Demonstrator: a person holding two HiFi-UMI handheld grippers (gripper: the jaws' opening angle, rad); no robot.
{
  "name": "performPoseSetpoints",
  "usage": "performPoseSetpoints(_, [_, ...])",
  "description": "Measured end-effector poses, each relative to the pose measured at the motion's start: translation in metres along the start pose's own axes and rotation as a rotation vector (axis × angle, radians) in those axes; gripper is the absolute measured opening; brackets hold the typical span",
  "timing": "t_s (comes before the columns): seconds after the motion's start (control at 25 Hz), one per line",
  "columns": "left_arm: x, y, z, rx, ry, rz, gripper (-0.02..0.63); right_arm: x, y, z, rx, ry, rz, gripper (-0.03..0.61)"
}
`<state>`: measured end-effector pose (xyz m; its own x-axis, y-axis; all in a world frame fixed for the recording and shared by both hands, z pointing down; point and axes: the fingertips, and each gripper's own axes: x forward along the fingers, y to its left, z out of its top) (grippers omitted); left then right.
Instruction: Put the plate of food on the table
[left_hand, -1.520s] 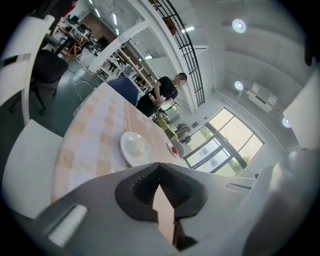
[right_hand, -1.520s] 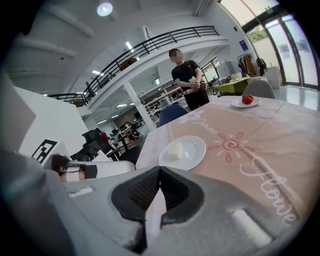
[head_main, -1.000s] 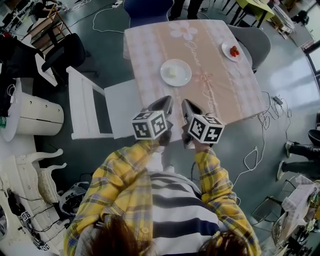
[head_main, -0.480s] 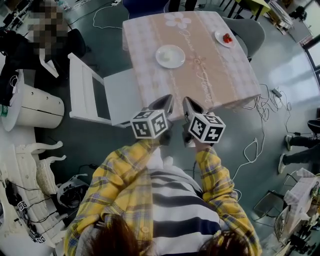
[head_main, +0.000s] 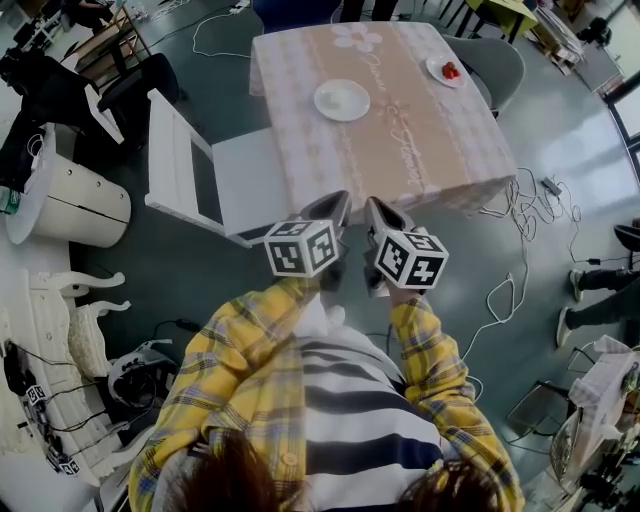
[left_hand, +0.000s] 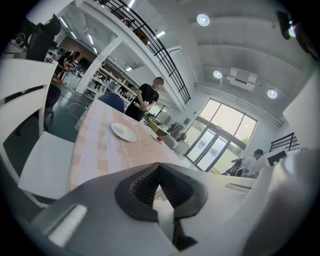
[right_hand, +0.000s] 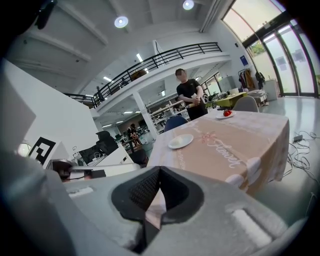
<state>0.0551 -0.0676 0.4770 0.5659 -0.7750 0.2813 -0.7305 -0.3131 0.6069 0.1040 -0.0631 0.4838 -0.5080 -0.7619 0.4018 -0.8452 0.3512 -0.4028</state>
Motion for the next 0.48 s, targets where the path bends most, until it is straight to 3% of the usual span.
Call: performPoseSetpoints(0.48, [-0.024, -0.013, -0.006, 0.039, 0.052, -0.059, -0.005, -0.026, 0.015, -0.005, 0.014, -0.039, -0.057, -0.002])
